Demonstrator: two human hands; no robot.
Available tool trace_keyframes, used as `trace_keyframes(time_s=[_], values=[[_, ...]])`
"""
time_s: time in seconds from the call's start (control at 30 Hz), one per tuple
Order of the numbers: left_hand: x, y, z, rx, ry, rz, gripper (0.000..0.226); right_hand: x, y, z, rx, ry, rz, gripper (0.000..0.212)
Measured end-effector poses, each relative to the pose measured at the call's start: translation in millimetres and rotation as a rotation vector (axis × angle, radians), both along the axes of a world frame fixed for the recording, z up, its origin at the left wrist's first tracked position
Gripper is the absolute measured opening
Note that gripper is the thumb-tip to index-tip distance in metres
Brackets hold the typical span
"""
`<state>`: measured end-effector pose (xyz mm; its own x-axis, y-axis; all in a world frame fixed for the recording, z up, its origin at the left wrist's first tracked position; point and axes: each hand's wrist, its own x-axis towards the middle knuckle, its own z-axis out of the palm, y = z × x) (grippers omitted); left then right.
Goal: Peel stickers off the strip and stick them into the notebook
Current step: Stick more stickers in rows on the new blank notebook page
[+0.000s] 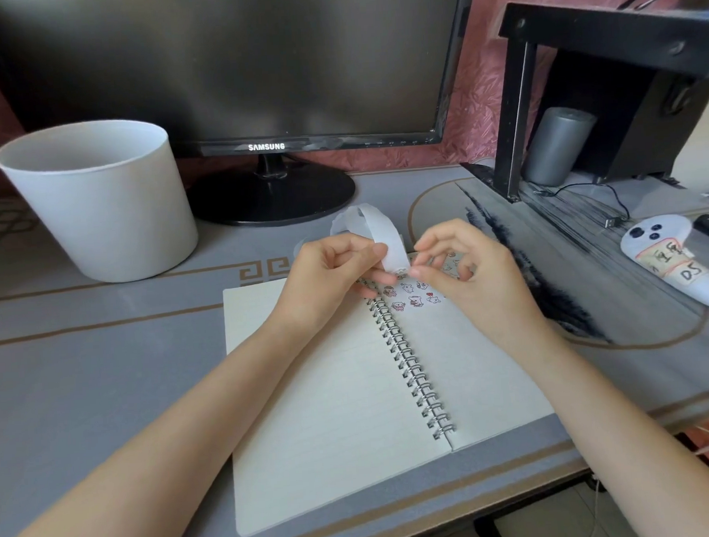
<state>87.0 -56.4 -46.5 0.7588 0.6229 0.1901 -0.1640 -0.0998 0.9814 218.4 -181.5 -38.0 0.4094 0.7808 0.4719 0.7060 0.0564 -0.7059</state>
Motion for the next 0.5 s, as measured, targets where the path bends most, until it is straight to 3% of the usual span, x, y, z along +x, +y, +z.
trace_keyframes(time_s=[0.1,0.23,0.4,0.5], values=[[0.4,-0.4,0.3,-0.013,-0.021,-0.011,0.014,-2.3,1.5,0.1,-0.006,-0.161,-0.073,0.015],[-0.5,-0.6,1.1,-0.029,-0.049,-0.023,0.015,-5.9,2.7,-0.1,-0.026,-0.172,-0.081,0.008],[-0.5,-1.1,0.8,-0.027,-0.047,-0.042,0.024,-6.8,2.2,2.8,0.033,0.053,-0.044,0.011],[0.0,-1.2,-1.8,-0.017,-0.020,-0.076,0.014,-8.3,2.1,4.8,0.047,0.107,-0.025,0.013]])
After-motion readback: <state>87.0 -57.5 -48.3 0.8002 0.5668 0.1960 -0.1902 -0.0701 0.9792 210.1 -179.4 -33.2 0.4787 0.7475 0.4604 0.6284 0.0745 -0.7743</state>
